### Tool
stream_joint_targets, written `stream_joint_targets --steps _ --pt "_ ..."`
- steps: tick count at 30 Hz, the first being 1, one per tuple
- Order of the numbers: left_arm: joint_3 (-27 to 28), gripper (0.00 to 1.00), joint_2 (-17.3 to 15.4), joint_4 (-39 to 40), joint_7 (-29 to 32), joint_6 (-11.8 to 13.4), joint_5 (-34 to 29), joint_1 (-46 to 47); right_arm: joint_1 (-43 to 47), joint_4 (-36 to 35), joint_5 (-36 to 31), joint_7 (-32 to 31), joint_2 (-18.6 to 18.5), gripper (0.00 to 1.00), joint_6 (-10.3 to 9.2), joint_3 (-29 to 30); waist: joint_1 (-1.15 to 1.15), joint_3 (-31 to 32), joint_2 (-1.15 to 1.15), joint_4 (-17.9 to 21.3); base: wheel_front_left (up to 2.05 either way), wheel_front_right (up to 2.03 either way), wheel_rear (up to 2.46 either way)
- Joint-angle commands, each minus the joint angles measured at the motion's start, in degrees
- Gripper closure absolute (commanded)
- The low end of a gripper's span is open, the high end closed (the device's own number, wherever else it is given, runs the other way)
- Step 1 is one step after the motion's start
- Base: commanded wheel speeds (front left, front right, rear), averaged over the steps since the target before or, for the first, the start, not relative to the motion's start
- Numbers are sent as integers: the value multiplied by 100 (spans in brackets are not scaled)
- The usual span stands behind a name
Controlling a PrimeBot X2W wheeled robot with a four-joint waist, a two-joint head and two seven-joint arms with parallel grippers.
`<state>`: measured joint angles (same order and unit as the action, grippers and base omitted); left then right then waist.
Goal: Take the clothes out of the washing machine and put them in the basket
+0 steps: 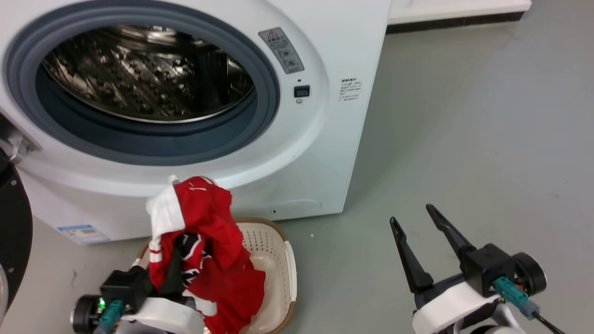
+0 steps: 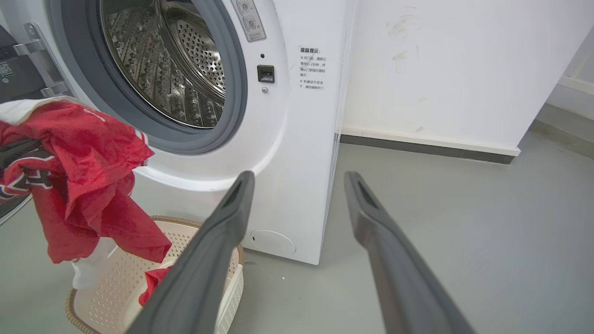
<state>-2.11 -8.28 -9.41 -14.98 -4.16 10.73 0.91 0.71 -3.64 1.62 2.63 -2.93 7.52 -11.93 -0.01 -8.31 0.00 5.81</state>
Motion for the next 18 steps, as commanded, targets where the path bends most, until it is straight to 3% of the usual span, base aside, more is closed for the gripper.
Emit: stream_joint_targets --steps 1,8,18 --pt "-63 100 63 -80 -30 -46 -36 -12 -134 -57 -19 -4 10 0 -5 17 1 -235 0 -89 0 0 0" --pt "-360 100 280 -945 -30 -225 161 301 -392 -177 -115 -30 10 0 -5 -36 1 -942 0 -150 0 0 0" --pt "-505 100 261 -2355 -28 -319 132 1459 -918 -421 -236 -24 10 0 -5 -200 1 -2248 0 -66 0 0 0"
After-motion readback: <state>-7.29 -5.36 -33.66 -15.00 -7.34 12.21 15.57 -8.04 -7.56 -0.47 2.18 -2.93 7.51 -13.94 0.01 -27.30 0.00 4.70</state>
